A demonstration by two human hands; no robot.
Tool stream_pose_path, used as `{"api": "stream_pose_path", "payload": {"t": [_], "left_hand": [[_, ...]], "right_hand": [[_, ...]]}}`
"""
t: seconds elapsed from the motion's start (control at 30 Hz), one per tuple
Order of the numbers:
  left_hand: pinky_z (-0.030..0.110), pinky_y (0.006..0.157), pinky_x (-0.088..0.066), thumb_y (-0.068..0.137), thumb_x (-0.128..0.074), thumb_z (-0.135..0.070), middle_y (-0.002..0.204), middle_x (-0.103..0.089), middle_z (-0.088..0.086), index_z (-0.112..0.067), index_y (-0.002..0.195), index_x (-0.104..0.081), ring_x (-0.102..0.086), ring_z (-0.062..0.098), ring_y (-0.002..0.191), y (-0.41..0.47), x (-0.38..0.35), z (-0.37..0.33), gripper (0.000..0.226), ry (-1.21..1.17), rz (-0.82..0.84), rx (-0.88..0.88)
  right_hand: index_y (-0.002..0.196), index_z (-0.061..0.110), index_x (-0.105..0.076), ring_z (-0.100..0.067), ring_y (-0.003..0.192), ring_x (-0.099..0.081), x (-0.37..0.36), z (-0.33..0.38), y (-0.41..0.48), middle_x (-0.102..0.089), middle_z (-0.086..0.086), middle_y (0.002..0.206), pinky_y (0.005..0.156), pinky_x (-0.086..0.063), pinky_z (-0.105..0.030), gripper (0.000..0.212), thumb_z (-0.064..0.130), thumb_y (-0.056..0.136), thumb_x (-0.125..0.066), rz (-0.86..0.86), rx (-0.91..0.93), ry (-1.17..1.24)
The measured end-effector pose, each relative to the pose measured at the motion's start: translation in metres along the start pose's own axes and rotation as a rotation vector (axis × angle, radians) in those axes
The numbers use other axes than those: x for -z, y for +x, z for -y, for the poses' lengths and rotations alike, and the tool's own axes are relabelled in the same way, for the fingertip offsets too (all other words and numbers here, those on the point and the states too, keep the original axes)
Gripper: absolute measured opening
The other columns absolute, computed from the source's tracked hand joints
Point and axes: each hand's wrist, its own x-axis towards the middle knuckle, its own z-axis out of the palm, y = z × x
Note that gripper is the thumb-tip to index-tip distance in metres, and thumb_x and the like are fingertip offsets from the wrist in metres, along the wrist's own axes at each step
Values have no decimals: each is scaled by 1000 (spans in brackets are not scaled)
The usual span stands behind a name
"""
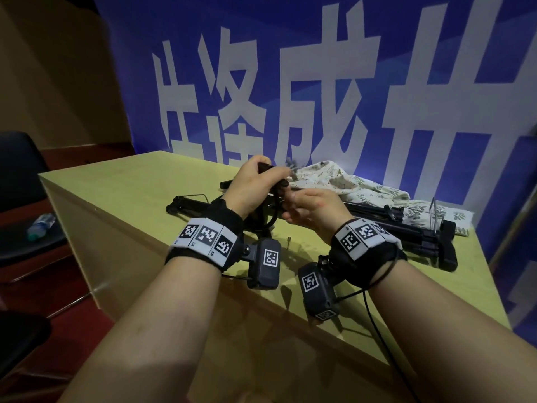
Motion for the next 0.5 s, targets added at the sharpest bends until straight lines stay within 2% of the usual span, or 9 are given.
{"api": "stream_pose_path", "payload": {"t": [0.1, 0.23, 0.37, 0.5], "left_hand": [[32, 63, -51, 93, -62, -17, 68, -60, 2, -19, 87, -47, -62, 17, 63, 3, 5, 4, 17, -51, -45, 6], [29, 61, -51, 93, -58, -10, 68, -55, 2, -16, 82, -48, -58, 15, 57, 4, 10, 6, 15, -96, -85, -5], [26, 58, -50, 92, -55, -5, 68, -53, 5, -12, 77, -53, -54, 14, 54, 7, 13, 7, 17, -149, -104, -1], [24, 53, -48, 93, -52, -4, 67, -54, 6, -11, 74, -54, -55, 16, 51, 9, 17, 8, 20, -179, -96, 13]], "right_hand": [[79, 4, -65, -16, 49, -58, 15, -8, 9, -58, -11, 68, 51, -52, -23, 10, 1, 87, -61, -59, -97, -172], [85, -3, -68, -19, 55, -58, 29, -12, 26, -61, -12, 69, 57, -54, -26, 5, 2, 85, -65, -87, -274, -482], [98, -6, -69, -27, 75, -66, 26, -20, 57, -68, -16, 83, 82, -57, -41, 26, 13, 80, -73, -6, -315, -977], [104, 0, -67, -22, 73, -64, 19, -22, 74, -65, -8, 80, 76, -58, -35, 32, 15, 77, -74, 104, -362, -1126]]}}
